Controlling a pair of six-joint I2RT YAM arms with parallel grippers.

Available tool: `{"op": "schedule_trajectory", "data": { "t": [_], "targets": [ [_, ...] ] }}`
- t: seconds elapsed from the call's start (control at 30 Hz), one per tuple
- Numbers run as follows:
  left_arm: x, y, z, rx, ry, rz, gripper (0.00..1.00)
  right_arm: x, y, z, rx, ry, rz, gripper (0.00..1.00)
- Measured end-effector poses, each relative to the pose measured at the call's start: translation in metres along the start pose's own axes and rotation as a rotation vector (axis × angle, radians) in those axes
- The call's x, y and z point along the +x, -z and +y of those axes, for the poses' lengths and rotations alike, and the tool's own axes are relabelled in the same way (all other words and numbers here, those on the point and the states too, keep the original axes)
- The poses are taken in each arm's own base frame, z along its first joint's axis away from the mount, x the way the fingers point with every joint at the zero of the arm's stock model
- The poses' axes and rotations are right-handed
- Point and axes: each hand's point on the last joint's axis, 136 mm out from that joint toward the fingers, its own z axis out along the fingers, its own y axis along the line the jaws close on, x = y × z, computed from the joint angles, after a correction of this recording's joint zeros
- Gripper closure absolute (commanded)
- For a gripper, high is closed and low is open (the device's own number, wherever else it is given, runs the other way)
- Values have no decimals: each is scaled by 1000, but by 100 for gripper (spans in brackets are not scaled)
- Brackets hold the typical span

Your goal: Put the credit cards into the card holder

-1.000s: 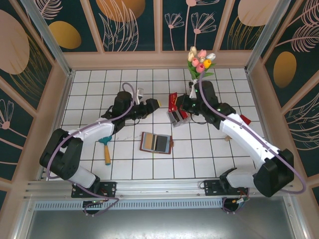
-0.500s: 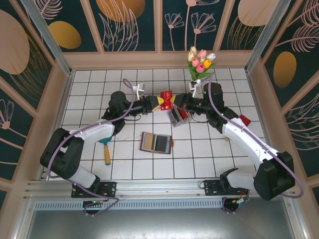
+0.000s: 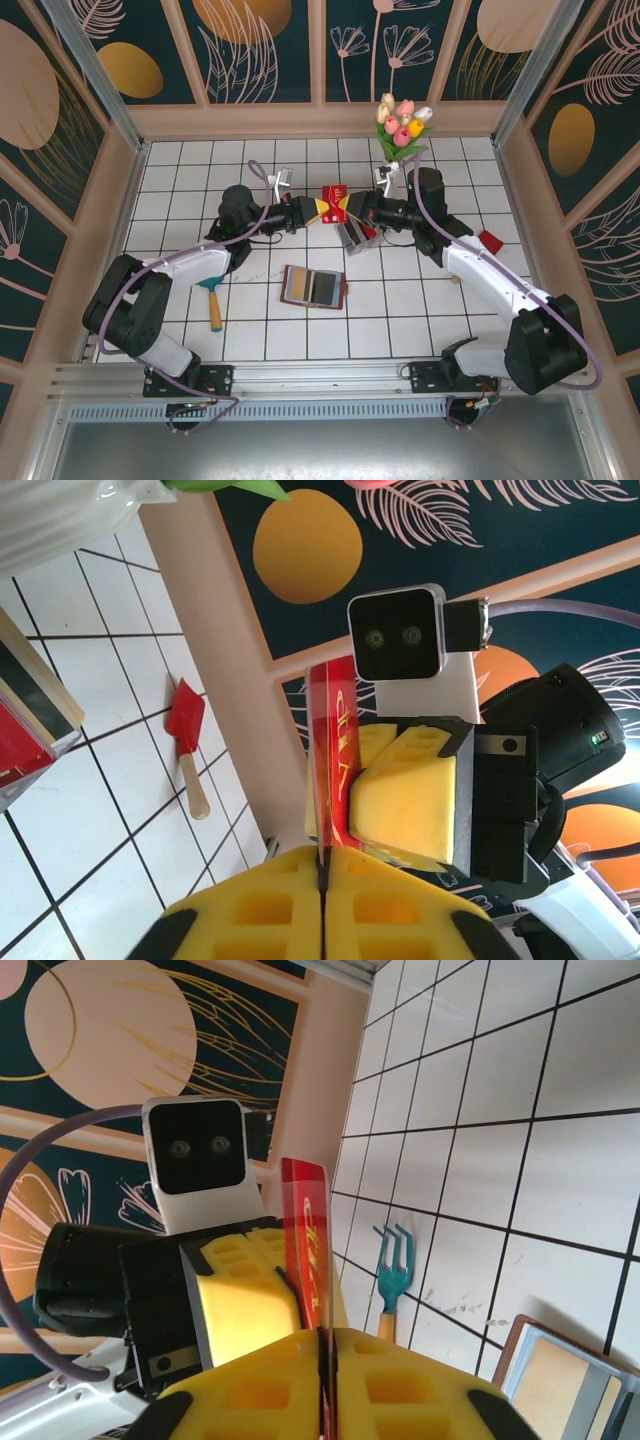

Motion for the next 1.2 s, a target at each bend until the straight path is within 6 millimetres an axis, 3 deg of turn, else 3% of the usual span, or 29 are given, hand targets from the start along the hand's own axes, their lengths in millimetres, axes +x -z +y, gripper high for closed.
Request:
{"op": "schedule_trajectory", "data": {
  "t": [0.07,0.2,0.27,0.4,0.5,0.63,0.8,0.93,1.2],
  "targets": [
    [4,0,9,-34,7,13,55,1,0,-2,12,9,-2,95],
    [11,9,48,-225,22,0,38,3,0,-30,170,-2,-45,96],
    [13,23,71,-376,9,-34,36,13,-1,-44,280,-1,-63,95],
    [21,60,106,-629,-44,-73,33,50,-13,-52,389,35,-35,95],
    [48,85,139,-750,-26,-32,31,85,-22,-64,451,43,13,95],
    [87,114,177,-872,46,42,30,121,-38,-86,566,41,59,95],
    [98,121,191,-912,60,77,33,154,-41,-126,747,29,110,95],
    [104,116,193,-885,70,112,37,160,-29,-143,854,22,99,95],
    [110,111,196,-856,73,149,62,151,-17,-142,868,2,37,95]
  ]
}}
